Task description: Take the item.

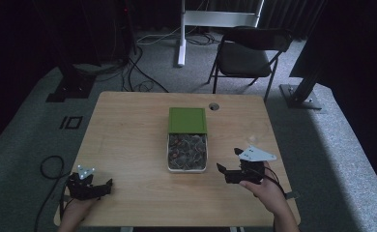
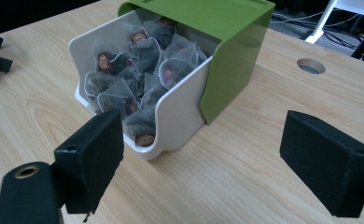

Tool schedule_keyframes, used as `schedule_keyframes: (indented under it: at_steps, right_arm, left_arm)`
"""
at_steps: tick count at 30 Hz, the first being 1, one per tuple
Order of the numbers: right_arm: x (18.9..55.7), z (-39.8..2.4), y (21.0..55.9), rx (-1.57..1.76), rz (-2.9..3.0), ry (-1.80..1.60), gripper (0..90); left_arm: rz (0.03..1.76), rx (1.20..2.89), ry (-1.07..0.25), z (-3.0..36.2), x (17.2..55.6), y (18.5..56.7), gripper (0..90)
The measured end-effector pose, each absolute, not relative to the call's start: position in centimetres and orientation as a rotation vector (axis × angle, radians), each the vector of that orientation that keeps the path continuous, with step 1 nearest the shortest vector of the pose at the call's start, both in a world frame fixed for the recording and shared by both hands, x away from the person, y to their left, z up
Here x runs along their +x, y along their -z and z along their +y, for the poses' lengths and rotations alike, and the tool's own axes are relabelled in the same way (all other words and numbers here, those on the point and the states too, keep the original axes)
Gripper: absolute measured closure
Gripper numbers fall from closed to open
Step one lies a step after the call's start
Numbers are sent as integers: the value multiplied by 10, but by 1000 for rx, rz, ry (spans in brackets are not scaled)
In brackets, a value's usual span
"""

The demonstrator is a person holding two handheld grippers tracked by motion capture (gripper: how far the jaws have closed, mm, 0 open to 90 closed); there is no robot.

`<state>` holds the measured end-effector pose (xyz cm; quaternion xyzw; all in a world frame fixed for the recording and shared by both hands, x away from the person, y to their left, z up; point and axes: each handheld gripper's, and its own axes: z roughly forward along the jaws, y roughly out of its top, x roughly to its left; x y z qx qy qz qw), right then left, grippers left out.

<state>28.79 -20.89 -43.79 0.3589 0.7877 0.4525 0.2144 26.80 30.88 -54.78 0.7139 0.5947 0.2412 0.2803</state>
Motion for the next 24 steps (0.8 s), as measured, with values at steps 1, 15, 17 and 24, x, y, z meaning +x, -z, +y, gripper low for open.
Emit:
schedule_keyframes:
  at_steps: [1,15,17,24]
  right_arm:
    - [289,-207,438,989,2188,-1257,138]
    - [293,-185,438,941,2227,-1282,141]
    - [294,-183,438,939,2229,-1286,141]
    - [296,-169,437,898,2256,-1302,145]
  left_arm:
    - [1594,1914,-647,309,268,548,2]
    - [1593,1915,-646,309,268,548,2]
    - [1591,1917,-645,309,268,548,2]
    - [1591,1917,-645,309,268,548,2]
